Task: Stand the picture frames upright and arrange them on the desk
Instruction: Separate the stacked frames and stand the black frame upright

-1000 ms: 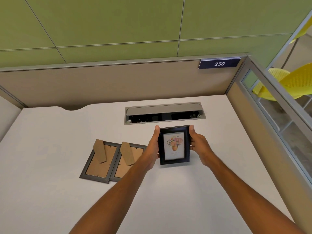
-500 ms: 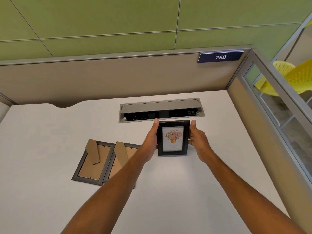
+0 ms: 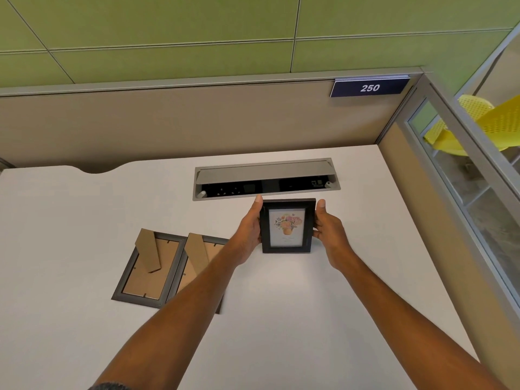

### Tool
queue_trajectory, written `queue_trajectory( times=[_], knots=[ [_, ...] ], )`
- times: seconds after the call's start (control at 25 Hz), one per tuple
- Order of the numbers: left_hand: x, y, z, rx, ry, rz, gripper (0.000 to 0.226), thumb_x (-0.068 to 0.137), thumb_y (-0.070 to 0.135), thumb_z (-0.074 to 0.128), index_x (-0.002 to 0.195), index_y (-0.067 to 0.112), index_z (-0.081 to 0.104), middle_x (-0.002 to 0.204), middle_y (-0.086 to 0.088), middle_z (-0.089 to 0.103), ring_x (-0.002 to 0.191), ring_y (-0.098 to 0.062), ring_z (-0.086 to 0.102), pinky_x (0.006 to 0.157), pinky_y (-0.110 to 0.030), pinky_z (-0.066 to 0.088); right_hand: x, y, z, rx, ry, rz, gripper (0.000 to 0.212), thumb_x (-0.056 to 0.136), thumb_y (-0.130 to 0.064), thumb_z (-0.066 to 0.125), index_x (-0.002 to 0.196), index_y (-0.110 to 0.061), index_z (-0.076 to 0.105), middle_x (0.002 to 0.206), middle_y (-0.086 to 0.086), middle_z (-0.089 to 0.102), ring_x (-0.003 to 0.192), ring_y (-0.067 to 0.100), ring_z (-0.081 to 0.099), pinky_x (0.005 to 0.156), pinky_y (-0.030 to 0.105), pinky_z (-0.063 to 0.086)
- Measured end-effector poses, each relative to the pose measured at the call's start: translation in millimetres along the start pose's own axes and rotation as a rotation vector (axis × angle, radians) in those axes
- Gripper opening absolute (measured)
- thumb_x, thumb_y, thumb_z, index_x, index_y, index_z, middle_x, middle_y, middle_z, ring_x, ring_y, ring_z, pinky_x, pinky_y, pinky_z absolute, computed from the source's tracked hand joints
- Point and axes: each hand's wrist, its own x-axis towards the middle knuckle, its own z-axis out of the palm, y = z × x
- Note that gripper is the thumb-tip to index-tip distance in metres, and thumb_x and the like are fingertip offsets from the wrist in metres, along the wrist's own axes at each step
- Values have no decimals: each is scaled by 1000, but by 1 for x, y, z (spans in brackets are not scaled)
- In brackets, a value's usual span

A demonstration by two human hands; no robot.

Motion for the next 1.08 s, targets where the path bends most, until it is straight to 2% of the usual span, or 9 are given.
queue_trajectory(
  times=[0.08, 0.16, 0.36, 0.48, 0.6, 0.72, 0.88, 0.96, 1.08],
  knots=[
    [0, 0, -1, -1, -11, -7, 78, 87, 88, 34, 147, 44, 57, 152, 2, 66, 142, -28, 60, 119, -57, 45, -1, 2, 0, 0, 5, 0, 65, 105, -64, 39, 147, -19, 61, 150, 11, 65, 138, 35, 61, 120, 56, 47],
    [0, 0, -3, 12, -4, -16, 75, 87, 88, 35, 144, 46, 57, 155, -1, 63, 143, -31, 60, 122, -59, 44, -3, 3, 0, 2, 1, -17, 55, 107, -62, 38, 137, -24, 64, 147, 10, 67, 136, 36, 63, 118, 57, 48],
    [-6, -8, -16, 37, -37, -33, 98, 85, 89, 38, 166, 34, 38, 168, -10, 49, 153, -35, 50, 130, -57, 34, -10, 5, -3, 23, -2, -49, 37, 109, -60, 36, 118, -40, 66, 132, 3, 72, 126, 30, 67, 112, 52, 53],
    [-17, -10, -24, 21, 6, -22, 103, 83, 88, 41, 168, 30, 34, 169, -12, 47, 154, -35, 48, 132, -58, 29, -13, 6, -6, 14, -8, -67, 43, 106, -63, 36, 126, -36, 64, 133, 2, 71, 124, 29, 67, 107, 48, 53],
    [-33, -11, -36, -1, 78, 6, 104, 82, 90, 40, 166, 29, 38, 158, -9, 60, 143, -31, 60, 132, -55, 31, -17, 12, -10, 5, -14, -102, 65, 100, -68, 38, 142, -25, 63, 138, 4, 70, 129, 28, 66, 108, 46, 54],
    [-50, -20, -52, -32, 143, 33, 100, 84, 91, 38, 161, 27, 46, 147, -6, 70, 133, -27, 68, 127, -52, 37, -26, 28, -9, -6, 79, -121, 59, 109, -59, 37, 145, -19, 62, 145, 6, 67, 133, 29, 63, 110, 48, 52],
    [-73, -34, -74, -73, 225, 48, 95, 86, 92, 39, 153, 27, 57, 132, -1, 79, 123, -23, 75, 118, -48, 49, -49, 50, -2, 78, 326, -111, 49, 111, -54, 43, 128, -15, 68, 134, 6, 71, 123, 30, 68, 103, 47, 56],
    [-85, -38, -85, -89, 256, 48, 95, 85, 91, 41, 148, 24, 61, 128, -3, 81, 122, -25, 75, 114, -49, 52, -61, 59, 6, 68, 339, -132, 46, 111, -53, 44, 123, -16, 69, 126, 5, 73, 117, 30, 69, 100, 47, 58],
    [-104, -42, -101, -90, 320, 61, 92, 84, 92, 44, 139, 23, 68, 124, -4, 82, 118, -26, 77, 107, -48, 57, -78, 69, 25, 20, 257, -147, 37, 110, -53, 44, 109, -25, 68, 117, 2, 73, 112, 28, 70, 97, 47, 59]
  ],
)
